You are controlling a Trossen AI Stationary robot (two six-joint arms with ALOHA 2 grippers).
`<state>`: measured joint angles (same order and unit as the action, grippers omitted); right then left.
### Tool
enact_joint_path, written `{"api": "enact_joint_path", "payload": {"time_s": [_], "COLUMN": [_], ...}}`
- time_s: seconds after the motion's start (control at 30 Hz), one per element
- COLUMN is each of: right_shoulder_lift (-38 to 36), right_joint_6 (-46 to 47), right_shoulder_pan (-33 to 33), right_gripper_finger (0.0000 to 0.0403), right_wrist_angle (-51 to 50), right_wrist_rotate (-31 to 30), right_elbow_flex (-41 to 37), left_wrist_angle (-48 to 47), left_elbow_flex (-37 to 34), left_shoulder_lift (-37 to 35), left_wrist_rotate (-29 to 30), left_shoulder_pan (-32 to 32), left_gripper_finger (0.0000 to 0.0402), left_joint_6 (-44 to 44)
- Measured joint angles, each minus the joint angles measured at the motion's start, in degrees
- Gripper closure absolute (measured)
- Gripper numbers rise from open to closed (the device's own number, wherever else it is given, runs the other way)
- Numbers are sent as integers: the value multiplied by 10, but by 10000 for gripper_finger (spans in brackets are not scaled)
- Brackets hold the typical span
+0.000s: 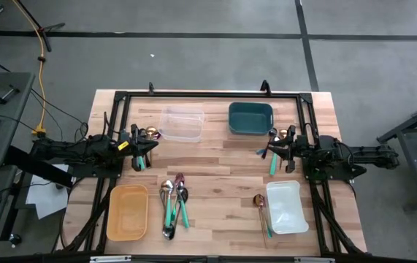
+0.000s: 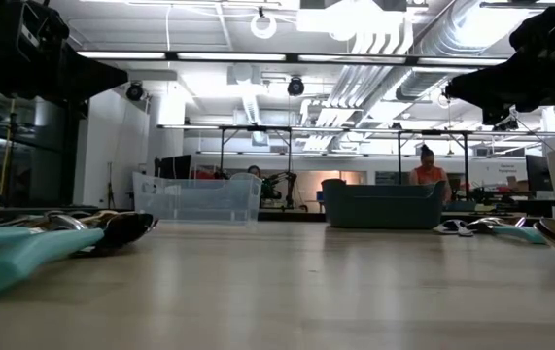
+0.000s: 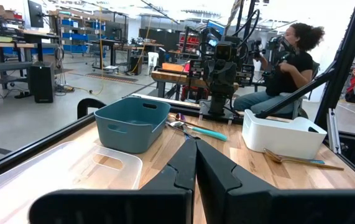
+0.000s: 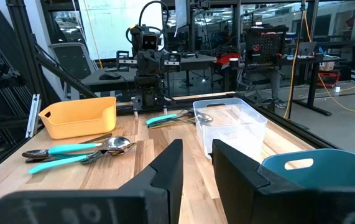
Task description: Sort silverware by color (type)
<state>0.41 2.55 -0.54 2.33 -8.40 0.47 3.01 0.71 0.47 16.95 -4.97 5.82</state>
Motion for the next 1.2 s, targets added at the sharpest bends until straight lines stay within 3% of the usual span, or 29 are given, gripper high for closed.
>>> {"api": "enact_joint_path", "payload": {"time_s": [0.2, 0.4, 1.2], "right_shoulder_lift": [0, 0, 0], "right_joint_6": [0, 0, 0], "right_shoulder_pan": [0, 0, 0], "right_gripper_finger": [321, 321, 321], "right_wrist_angle": [0, 0, 0], "right_wrist_rotate": [0, 0, 0], "right_elbow_flex": [0, 0, 0], "left_wrist_angle": [0, 0, 0], "left_elbow_flex": [0, 0, 0], "left_shoulder_lift": [0, 0, 0], "left_wrist_rotate": [0, 1, 2], "left_shoulder_pan": [0, 0, 0], "left_gripper_finger": [398, 398, 398], "left_joint_6": [0, -54, -54]}}
